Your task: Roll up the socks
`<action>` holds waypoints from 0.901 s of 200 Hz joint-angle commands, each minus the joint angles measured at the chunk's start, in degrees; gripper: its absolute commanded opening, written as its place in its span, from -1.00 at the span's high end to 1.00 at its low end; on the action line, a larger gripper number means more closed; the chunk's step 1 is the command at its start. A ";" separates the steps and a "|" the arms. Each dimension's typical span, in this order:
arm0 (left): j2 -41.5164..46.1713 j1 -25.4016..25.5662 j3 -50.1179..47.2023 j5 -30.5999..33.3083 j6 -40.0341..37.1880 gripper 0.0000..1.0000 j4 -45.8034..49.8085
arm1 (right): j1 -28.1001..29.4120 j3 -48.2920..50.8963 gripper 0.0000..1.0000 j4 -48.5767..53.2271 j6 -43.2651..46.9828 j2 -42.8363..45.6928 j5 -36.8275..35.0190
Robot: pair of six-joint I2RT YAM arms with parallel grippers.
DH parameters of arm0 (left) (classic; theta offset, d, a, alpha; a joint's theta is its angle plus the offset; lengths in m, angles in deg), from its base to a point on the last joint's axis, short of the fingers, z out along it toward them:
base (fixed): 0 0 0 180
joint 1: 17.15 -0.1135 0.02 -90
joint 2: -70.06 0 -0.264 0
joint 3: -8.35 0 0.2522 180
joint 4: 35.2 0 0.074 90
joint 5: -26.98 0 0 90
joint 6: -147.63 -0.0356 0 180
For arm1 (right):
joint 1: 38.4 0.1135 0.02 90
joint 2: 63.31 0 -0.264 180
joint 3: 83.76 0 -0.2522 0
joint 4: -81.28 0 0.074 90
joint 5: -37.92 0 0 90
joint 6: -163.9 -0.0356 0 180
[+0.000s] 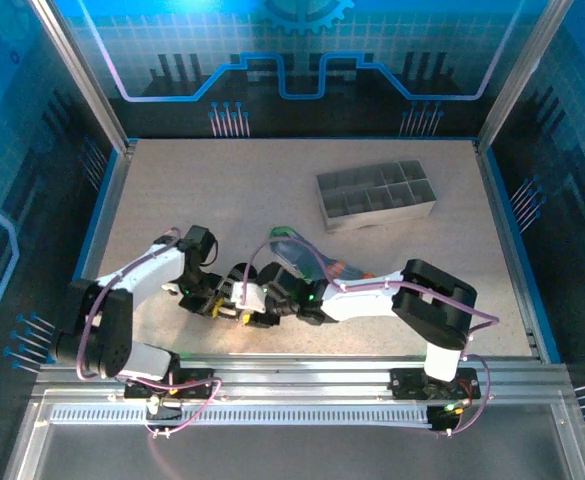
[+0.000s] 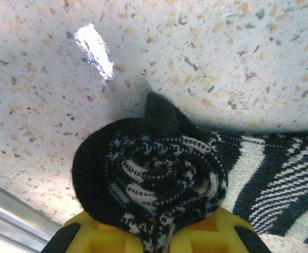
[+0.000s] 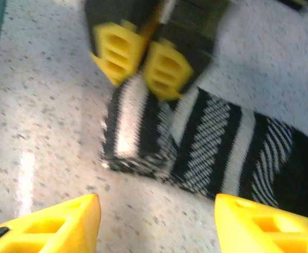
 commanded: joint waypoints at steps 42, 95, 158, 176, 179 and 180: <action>-8.04 0.40 1.79 3.42 -2.27 1.00 6.28 | 6.31 -6.18 -0.14 -4.50 4.41 -6.51 -12.91; -9.09 0.40 3.38 3.01 -3.07 1.00 6.00 | 6.20 -11.57 0.02 1.19 2.50 -13.12 -14.97; -0.87 0.23 3.07 2.66 -2.07 0.31 5.40 | 3.65 -10.94 1.00 7.94 -4.47 -12.58 -10.30; 4.25 -0.33 3.58 3.25 -1.59 -0.34 5.84 | 1.99 -8.30 1.00 8.87 -8.70 -11.90 -4.17; 5.17 -0.41 3.73 3.41 -1.66 -0.41 5.84 | 1.58 -7.87 1.00 9.03 -9.57 -11.90 -2.78; 5.47 -0.44 3.80 3.49 -1.68 -0.44 5.84 | 1.48 -7.71 1.00 9.06 -9.92 -11.85 -2.41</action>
